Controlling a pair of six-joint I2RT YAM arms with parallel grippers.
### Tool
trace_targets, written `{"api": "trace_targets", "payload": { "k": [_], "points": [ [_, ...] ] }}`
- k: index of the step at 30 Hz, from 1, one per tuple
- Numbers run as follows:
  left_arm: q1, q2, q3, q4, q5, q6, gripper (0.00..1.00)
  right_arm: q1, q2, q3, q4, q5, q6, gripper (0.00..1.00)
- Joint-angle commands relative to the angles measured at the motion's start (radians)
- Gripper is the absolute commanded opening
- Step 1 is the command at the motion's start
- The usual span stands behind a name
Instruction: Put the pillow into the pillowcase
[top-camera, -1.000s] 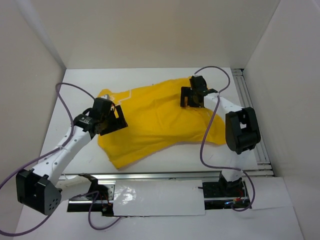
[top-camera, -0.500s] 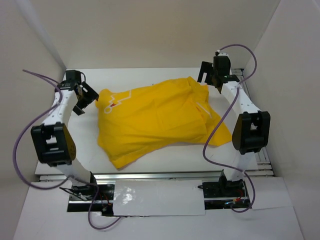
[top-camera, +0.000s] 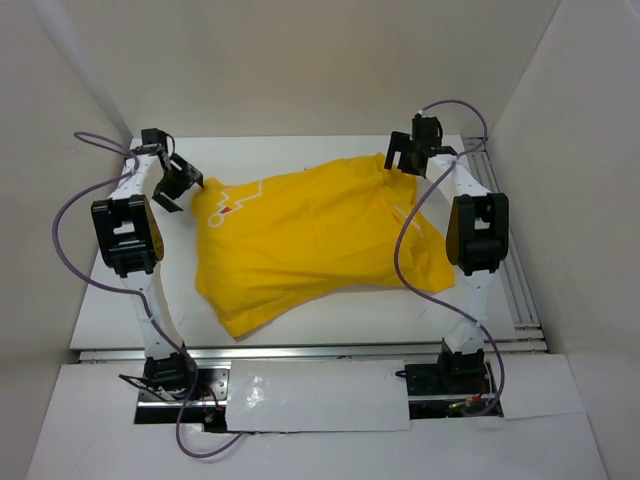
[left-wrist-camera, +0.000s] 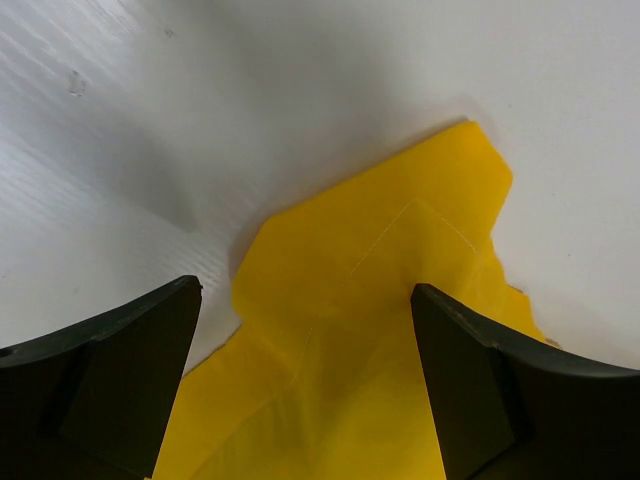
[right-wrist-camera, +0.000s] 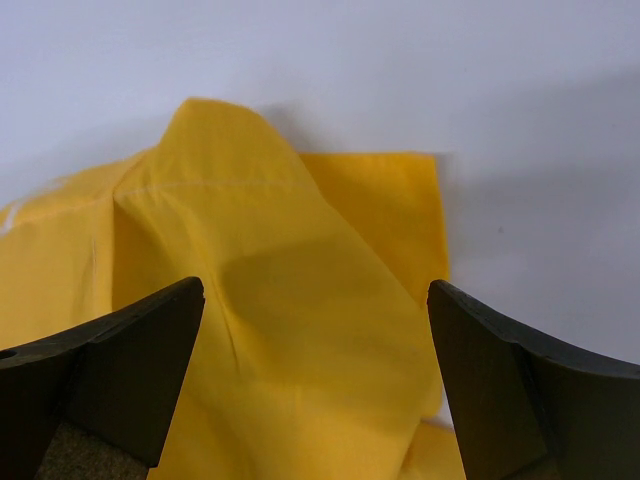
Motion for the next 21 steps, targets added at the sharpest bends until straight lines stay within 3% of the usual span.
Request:
{"api": "trace_targets", "payload": {
  "k": [1,4,7,8,9,12,15,17,18,19,21],
  "points": [
    [-0.036,0.030,-0.002,0.028,0.058,-0.004,0.99,-0.015,0.048,0.135,0.048,-0.001,0.030,1.00],
    [-0.082,0.016,-0.112,0.089,0.058,0.005,0.89,-0.015,0.163,0.294,-0.044,0.008,0.067,1.00],
    [-0.105,0.031,-0.143,0.109,0.048,-0.004,0.41,0.005,0.249,0.382,-0.085,-0.007,0.076,1.00],
    [-0.105,0.031,-0.143,0.109,0.058,-0.004,0.12,0.005,0.277,0.391,-0.085,0.008,0.077,1.00],
    [-0.105,0.046,-0.143,0.109,0.058,-0.004,0.00,0.019,0.289,0.400,-0.099,0.008,0.077,1.00],
    [-0.105,0.046,-0.120,0.079,0.035,-0.004,0.00,0.030,0.329,0.439,-0.146,0.039,0.067,1.00],
    [-0.105,-0.021,-0.152,0.079,-0.007,0.005,0.00,0.042,0.340,0.429,-0.157,-0.035,0.067,1.00],
    [-0.105,-0.059,-0.166,0.079,-0.030,0.024,0.00,0.062,0.340,0.407,-0.177,-0.087,0.047,0.82],
    [-0.096,-0.100,-0.166,0.079,-0.030,0.024,0.00,0.062,0.322,0.391,-0.177,-0.105,0.035,0.62],
    [-0.096,-0.124,-0.175,0.079,-0.042,0.048,0.00,0.062,0.308,0.373,-0.177,-0.111,0.044,0.01],
    [-0.096,-0.171,-0.175,0.079,-0.070,0.071,0.00,0.042,0.277,0.336,-0.156,-0.099,0.044,0.00]
  ]
}}
